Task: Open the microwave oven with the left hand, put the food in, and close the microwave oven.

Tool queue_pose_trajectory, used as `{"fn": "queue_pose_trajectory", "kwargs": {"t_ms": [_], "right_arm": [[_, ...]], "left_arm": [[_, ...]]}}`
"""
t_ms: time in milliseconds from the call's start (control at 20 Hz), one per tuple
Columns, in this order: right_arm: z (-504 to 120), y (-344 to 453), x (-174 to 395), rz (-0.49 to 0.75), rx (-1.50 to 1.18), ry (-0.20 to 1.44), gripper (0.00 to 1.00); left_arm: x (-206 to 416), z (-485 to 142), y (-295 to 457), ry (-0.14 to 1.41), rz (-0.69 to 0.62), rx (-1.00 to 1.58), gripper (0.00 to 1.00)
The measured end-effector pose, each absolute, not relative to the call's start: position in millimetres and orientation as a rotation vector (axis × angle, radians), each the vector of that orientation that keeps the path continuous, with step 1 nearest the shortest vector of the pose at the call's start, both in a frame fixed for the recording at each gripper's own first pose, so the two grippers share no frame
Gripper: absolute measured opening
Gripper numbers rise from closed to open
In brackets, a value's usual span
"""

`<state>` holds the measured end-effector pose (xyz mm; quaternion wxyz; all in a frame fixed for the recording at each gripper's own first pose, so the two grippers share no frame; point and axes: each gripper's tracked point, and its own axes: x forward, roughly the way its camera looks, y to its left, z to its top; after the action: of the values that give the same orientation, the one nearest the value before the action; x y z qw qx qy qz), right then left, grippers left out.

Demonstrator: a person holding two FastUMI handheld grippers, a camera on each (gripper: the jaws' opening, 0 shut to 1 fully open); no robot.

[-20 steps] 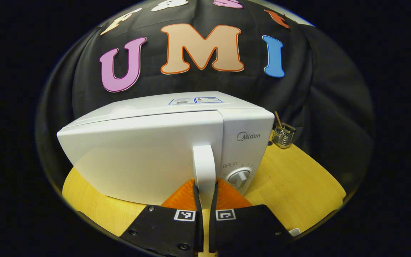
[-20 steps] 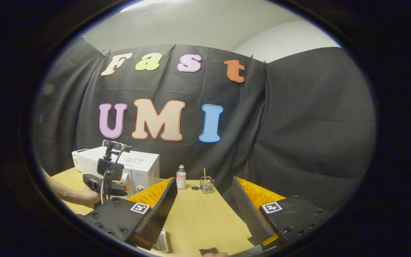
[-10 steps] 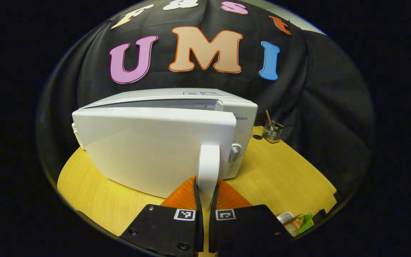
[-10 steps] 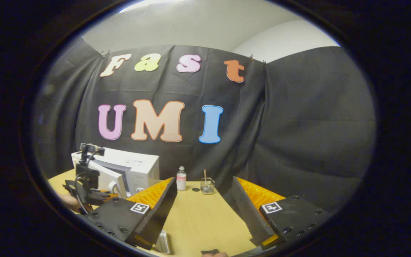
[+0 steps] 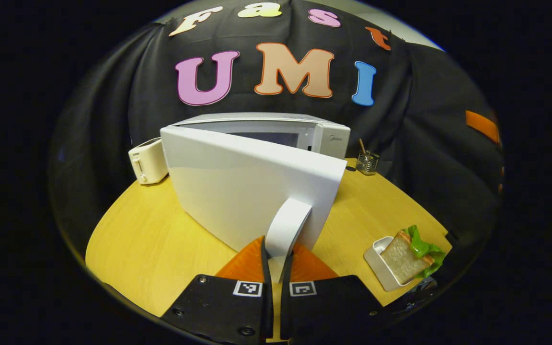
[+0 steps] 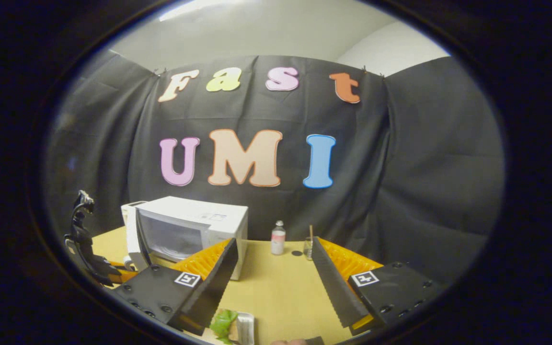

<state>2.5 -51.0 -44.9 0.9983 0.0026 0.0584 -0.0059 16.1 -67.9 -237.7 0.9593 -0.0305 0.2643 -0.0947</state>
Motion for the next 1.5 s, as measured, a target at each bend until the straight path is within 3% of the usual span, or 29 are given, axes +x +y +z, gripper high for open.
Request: {"fn": "queue_pose_trajectory", "kwargs": {"t_ms": [350,600,950,1100,1250,1350,1500], "right_arm": [[-50,-1,16,0.091,0.031,0.134,0.97],[-47,21,20,0.140,0.070,0.147,0.98],[-50,17,12,0.116,0.080,0.161,0.98],[-53,13,6,0.103,0.057,0.166,0.98],[-61,9,-2,0.091,0.048,0.188,0.97],[-70,8,-9,0.091,0.045,0.214,0.97],[-89,9,-19,0.095,0.036,0.268,0.98]], "left_arm": [[-33,-245,57,0.576,0.096,-0.100,0.06],[-36,-244,82,0.555,0.064,-0.126,0.06],[-36,-246,82,0.558,0.046,-0.131,0.06],[-43,-250,93,0.578,0.055,-0.137,0.12],[-49,-249,96,0.579,0.097,-0.171,0.91],[-52,-242,96,0.561,0.101,-0.137,1.00],[-63,-223,96,0.530,0.091,-0.111,0.99]]}}
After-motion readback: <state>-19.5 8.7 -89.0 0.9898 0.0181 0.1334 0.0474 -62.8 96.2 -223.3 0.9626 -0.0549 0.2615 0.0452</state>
